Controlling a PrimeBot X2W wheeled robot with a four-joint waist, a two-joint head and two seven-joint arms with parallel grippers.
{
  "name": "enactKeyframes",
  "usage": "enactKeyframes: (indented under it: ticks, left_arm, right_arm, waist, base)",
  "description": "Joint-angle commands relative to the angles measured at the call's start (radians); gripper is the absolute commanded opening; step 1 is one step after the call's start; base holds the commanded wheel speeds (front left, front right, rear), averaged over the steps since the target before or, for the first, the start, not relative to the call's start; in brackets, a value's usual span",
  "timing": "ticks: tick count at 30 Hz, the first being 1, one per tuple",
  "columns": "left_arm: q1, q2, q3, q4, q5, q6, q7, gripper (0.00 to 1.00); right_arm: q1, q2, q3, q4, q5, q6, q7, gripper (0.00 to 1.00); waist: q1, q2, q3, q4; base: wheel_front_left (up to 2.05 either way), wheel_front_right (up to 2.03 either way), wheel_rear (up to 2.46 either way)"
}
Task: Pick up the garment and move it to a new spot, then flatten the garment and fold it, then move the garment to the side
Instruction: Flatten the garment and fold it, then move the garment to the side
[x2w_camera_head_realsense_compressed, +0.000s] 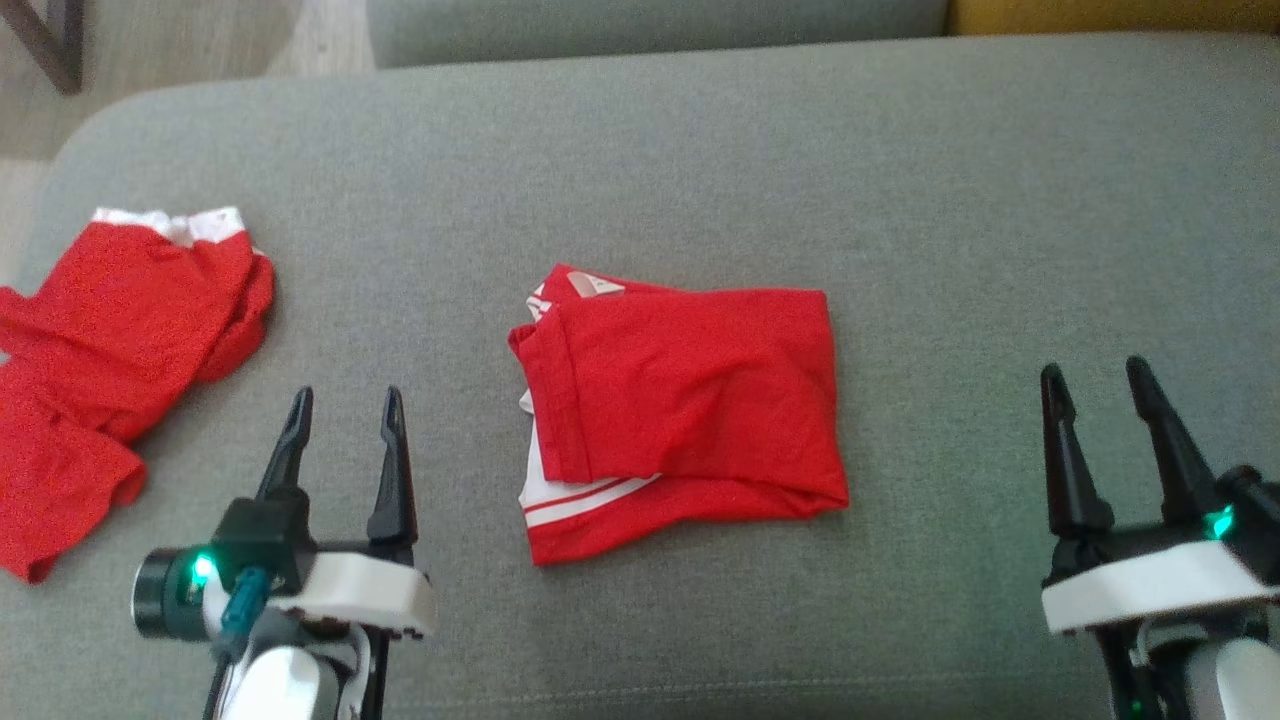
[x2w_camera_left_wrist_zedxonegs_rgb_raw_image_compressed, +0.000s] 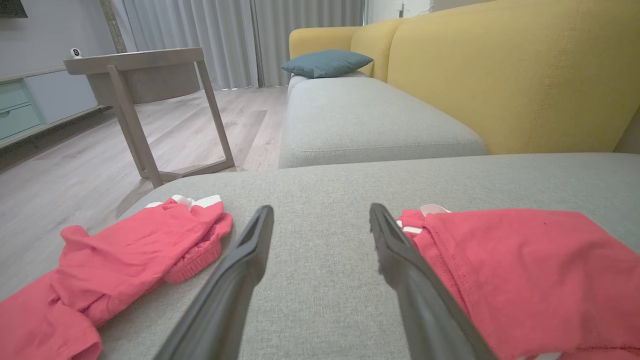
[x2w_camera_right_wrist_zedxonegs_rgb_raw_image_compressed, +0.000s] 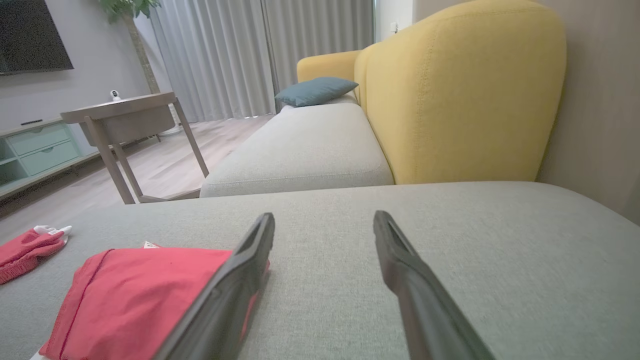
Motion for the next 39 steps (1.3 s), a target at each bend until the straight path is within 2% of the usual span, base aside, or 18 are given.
enactKeyframes:
  ticks: [1,19,39]
  left_arm:
    - [-0.017,0.019,0.030,-0.031,-0.008,0.000,0.002,1.00]
    - [0.061,0.037,0.012,-0.063,-0.020,0.014,0.043,1.00]
    - [0.059,0.053,0.005,-0.086,-0.021,0.031,0.052,1.00]
  right_arm:
    - [-0.002,0.000,0.014,-0.042,-0.010,0.007,0.008,1.00]
    - [0.081,0.043,0.017,-0.093,-0.007,0.007,0.063,1.00]
    - [0.085,0.051,0.017,-0.094,-0.008,0.007,0.074,1.00]
  waist:
    - [0.0000,-0.0001,-0.020,-0.003]
    - [0.0000,-0.0001,-0.093,-0.003]
    - [0.0000,-0.0001,-0.094,-0.005]
  base:
    - [0.00,0.00,0.00]
    - [0.00,0.00,0.00]
    - [0.00,0.00,0.00]
